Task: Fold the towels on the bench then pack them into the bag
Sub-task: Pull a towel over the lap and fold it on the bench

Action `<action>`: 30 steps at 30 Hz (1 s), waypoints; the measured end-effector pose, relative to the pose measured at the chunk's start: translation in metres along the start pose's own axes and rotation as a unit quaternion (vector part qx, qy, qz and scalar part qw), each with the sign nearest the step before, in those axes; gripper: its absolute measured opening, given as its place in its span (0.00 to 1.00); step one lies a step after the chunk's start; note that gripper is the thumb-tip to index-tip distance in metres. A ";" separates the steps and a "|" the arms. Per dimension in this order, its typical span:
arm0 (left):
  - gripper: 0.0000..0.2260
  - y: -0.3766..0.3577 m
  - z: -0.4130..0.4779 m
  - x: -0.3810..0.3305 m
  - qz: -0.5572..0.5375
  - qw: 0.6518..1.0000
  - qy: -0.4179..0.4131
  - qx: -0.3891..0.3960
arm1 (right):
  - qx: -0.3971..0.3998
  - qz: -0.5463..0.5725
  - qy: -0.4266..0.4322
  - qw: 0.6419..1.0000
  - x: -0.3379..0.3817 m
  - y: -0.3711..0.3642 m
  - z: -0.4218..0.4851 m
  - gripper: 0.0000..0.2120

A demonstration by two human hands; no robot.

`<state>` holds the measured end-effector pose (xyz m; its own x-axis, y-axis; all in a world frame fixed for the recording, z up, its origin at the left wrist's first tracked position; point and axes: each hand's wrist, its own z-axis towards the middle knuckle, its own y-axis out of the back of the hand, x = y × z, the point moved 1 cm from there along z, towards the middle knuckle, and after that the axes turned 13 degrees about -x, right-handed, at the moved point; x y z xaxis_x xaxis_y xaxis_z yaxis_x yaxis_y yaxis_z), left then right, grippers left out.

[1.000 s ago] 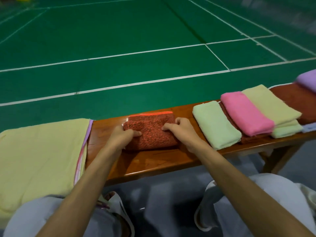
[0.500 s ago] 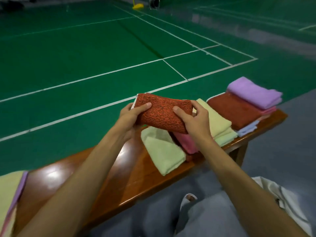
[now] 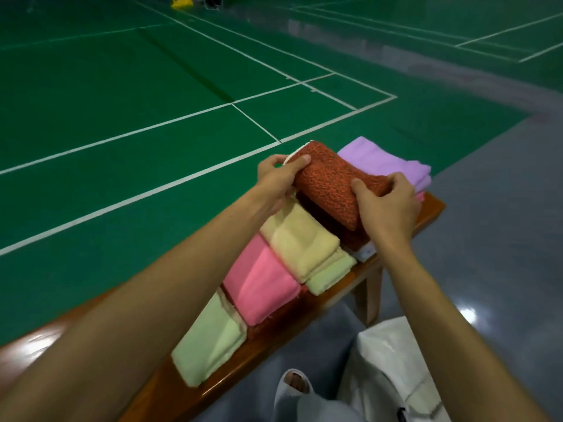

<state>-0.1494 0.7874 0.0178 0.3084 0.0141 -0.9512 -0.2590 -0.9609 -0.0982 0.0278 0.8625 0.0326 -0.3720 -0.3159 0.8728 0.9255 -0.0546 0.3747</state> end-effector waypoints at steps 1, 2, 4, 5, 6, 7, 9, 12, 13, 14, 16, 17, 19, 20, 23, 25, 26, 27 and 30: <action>0.14 -0.007 0.004 0.009 0.018 1.000 -0.011 -0.012 | -0.018 -0.045 0.048 0.998 -0.005 0.002 0.003 0.16; 0.17 -0.012 0.008 0.017 0.057 0.997 -0.032 -0.033 | -0.028 -0.089 0.088 0.992 -0.010 0.004 0.005 0.16; 0.22 -0.015 0.010 0.027 0.175 0.975 -0.111 -0.075 | -0.021 -0.165 0.139 0.976 -0.017 0.007 0.008 0.19; 0.22 -0.016 0.008 0.029 0.228 0.956 -0.165 -0.084 | -0.020 -0.196 0.158 0.968 -0.019 0.008 0.010 0.20; 0.22 -0.017 0.006 0.030 0.269 0.934 -0.220 -0.084 | -0.025 -0.217 0.174 0.960 -0.018 0.009 0.012 0.20; 0.22 -0.018 0.004 0.030 0.301 0.912 -0.268 -0.079 | -0.033 -0.226 0.189 0.955 -0.016 0.009 0.013 0.19; 0.22 -0.019 -0.007 0.027 0.373 0.859 -0.343 -0.077 | -0.023 -0.219 0.242 0.945 -0.010 0.003 0.014 0.18; 0.23 -0.022 -0.015 0.028 0.490 0.772 -0.393 -0.102 | 0.092 -0.231 0.379 0.891 -0.015 -0.018 0.016 0.19; 0.23 -0.022 -0.017 0.028 0.507 0.753 -0.407 -0.104 | 0.133 -0.240 0.409 0.870 -0.020 -0.024 0.019 0.20; 0.24 -0.023 -0.018 0.028 0.511 0.744 -0.421 -0.090 | 0.167 -0.251 0.419 0.856 -0.025 -0.029 0.024 0.21; 0.24 -0.027 -0.022 0.030 0.516 0.727 -0.454 -0.001 | 0.218 -0.286 0.394 0.846 -0.033 -0.033 0.040 0.24; 0.23 -0.029 -0.024 0.033 0.532 0.703 -0.470 0.052 | 0.237 -0.308 0.373 0.842 -0.036 -0.034 0.049 0.26; 0.24 -0.031 -0.026 0.043 0.566 0.660 -0.479 0.121 | 0.268 -0.353 0.345 0.827 -0.044 -0.036 0.061 0.29; 0.25 -0.031 -0.025 0.047 0.576 0.654 -0.473 0.134 | 0.279 -0.370 0.339 0.819 -0.047 -0.037 0.064 0.29; 0.26 -0.032 -0.018 0.054 0.594 0.642 -0.468 0.129 | 0.287 -0.393 0.338 0.805 -0.053 -0.040 0.064 0.30; 0.26 -0.033 -0.017 0.051 0.602 0.636 -0.461 0.141 | 0.289 -0.397 0.337 0.804 -0.052 -0.039 0.063 0.30; 0.27 -0.033 -0.018 0.048 0.601 0.638 -0.458 0.148 | 0.292 -0.394 0.334 0.805 -0.049 -0.039 0.063 0.30; 0.27 -0.031 -0.019 0.043 0.600 0.640 -0.456 0.151 | 0.294 -0.388 0.331 0.808 -0.045 -0.037 0.063 0.30; 0.28 -0.022 -0.027 0.030 0.591 0.643 -0.464 0.150 | 0.278 -0.369 0.332 0.822 -0.034 -0.026 0.066 0.31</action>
<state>-0.1095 0.8018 -0.0002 -0.9081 -0.3848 -0.1652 -0.0183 -0.3578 0.9336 0.0115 0.9370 0.0138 -0.5263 -0.8488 0.0501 0.2211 -0.0797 0.9720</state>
